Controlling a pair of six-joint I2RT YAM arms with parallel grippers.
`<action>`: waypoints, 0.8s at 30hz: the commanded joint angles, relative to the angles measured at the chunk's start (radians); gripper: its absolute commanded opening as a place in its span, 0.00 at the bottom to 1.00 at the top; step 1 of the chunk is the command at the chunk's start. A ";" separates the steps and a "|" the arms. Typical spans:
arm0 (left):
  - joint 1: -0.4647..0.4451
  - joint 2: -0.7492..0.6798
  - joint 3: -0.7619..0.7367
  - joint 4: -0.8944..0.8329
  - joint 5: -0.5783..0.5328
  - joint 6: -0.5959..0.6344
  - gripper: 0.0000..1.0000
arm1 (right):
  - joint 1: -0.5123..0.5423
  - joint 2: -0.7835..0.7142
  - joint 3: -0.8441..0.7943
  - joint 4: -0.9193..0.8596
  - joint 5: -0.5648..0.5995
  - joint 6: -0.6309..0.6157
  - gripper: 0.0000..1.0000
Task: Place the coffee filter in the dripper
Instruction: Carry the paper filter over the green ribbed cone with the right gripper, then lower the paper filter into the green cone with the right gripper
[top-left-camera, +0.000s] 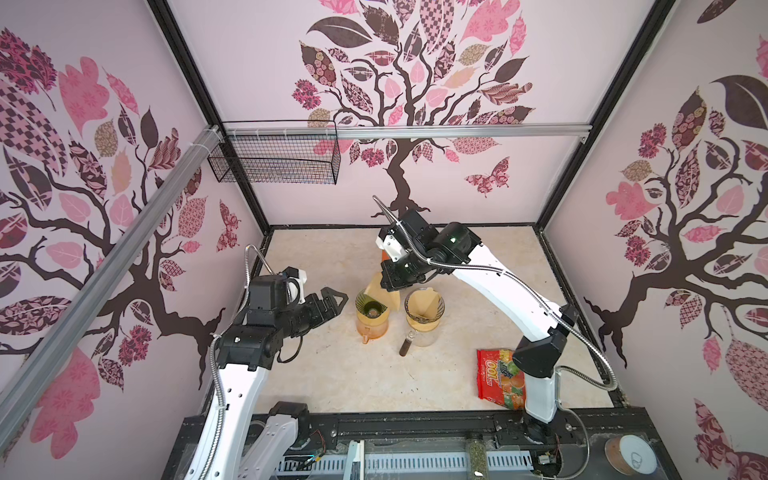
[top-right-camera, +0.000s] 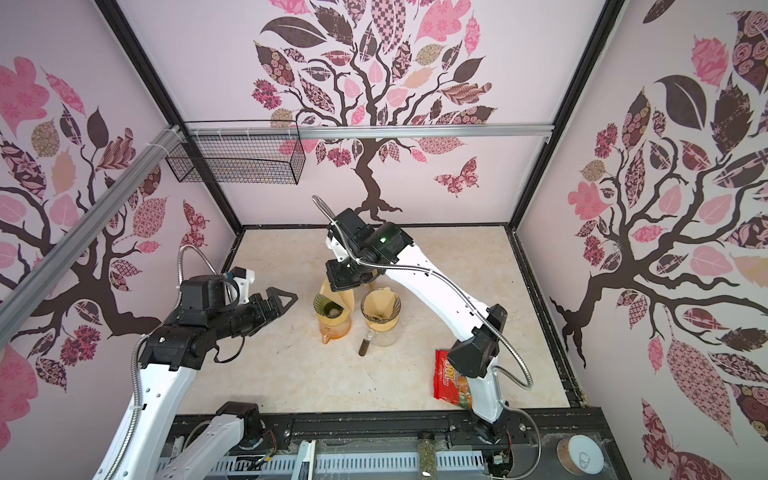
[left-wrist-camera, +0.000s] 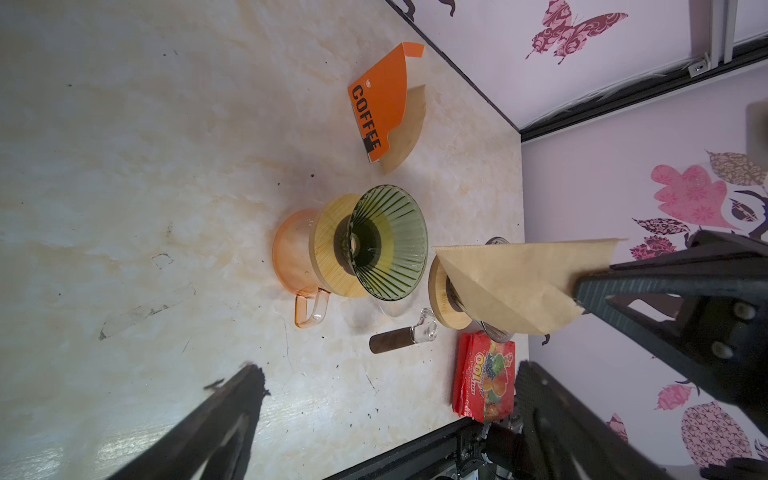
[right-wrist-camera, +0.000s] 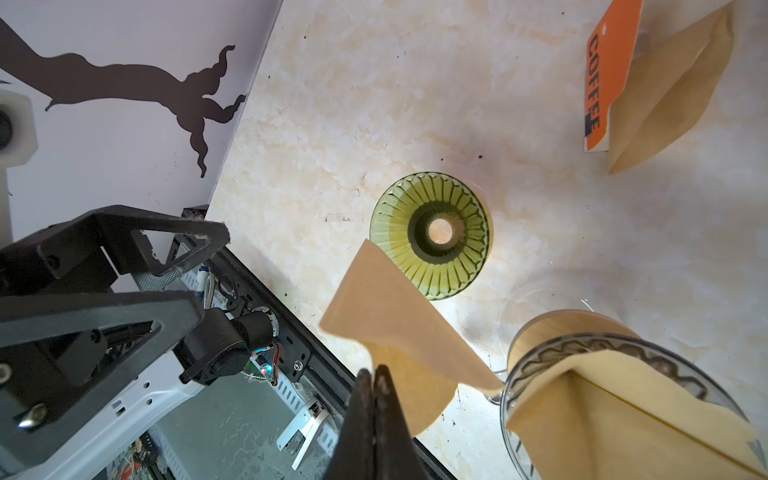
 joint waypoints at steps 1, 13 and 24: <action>0.005 -0.002 -0.022 0.018 -0.010 0.019 0.97 | 0.011 0.045 0.034 -0.034 0.023 -0.029 0.00; 0.005 -0.001 -0.025 0.019 -0.015 0.021 0.97 | 0.029 0.108 0.029 -0.057 0.057 -0.054 0.00; 0.004 -0.005 -0.023 0.010 -0.015 0.021 0.96 | 0.056 0.175 0.052 -0.052 0.090 -0.060 0.00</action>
